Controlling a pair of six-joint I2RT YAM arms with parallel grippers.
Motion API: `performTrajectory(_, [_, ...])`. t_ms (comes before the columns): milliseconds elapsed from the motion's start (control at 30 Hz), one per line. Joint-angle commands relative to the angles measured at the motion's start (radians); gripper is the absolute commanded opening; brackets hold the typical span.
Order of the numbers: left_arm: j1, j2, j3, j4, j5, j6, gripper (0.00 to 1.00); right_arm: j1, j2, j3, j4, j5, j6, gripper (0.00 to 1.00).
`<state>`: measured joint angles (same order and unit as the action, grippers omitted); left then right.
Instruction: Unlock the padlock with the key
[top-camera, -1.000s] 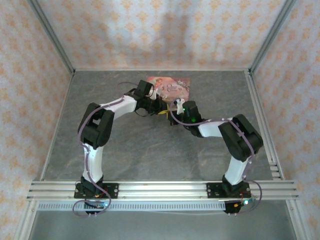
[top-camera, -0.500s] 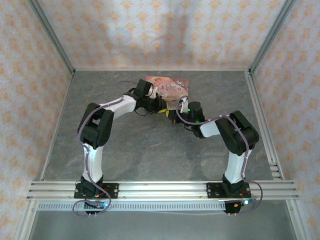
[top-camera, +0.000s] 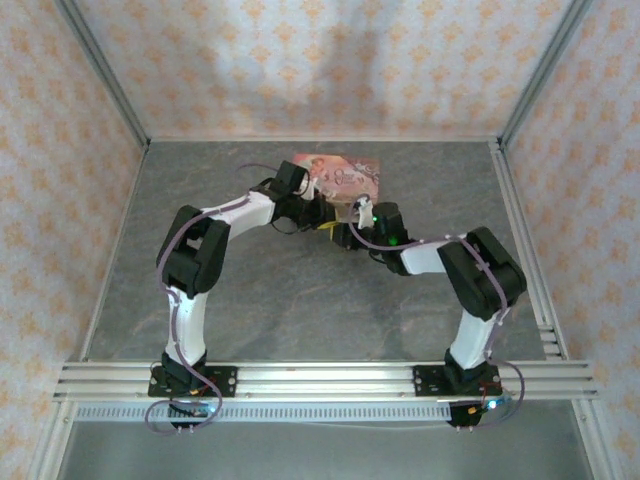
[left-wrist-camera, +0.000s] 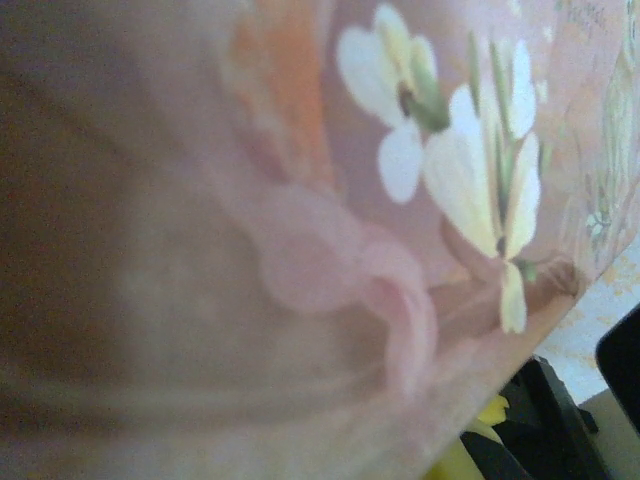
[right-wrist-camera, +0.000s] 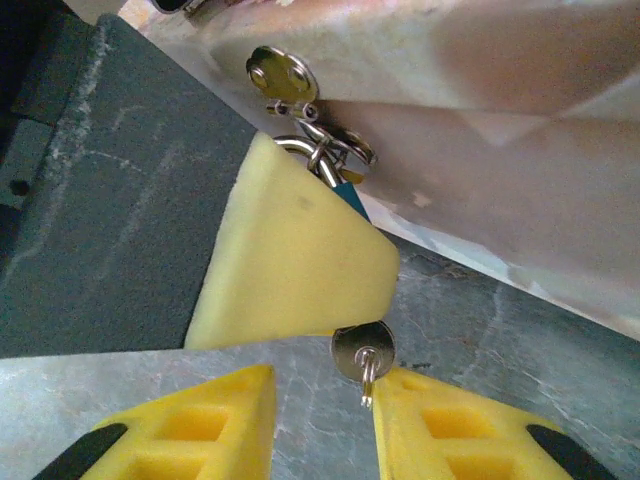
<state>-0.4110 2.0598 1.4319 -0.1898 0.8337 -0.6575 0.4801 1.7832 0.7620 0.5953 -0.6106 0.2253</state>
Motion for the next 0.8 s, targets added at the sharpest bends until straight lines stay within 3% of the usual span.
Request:
performTrajectory(0, [-0.022, 0.026, -0.011, -0.051, 0.09, -0.028, 0.04, 0.016, -0.082, -0.012, -0.073, 0.112, -0.143, 0.33])
performTrajectory(333, [-0.022, 0.026, -0.008, -0.057, 0.094, -0.029, 0.04, 0.025, -0.145, -0.042, -0.133, 0.172, -0.231, 0.35])
performTrajectory(767, [-0.021, 0.022, 0.018, -0.085, 0.112, -0.025, 0.04, 0.084, -0.089, 0.007, -0.111, 0.24, -0.294, 0.37])
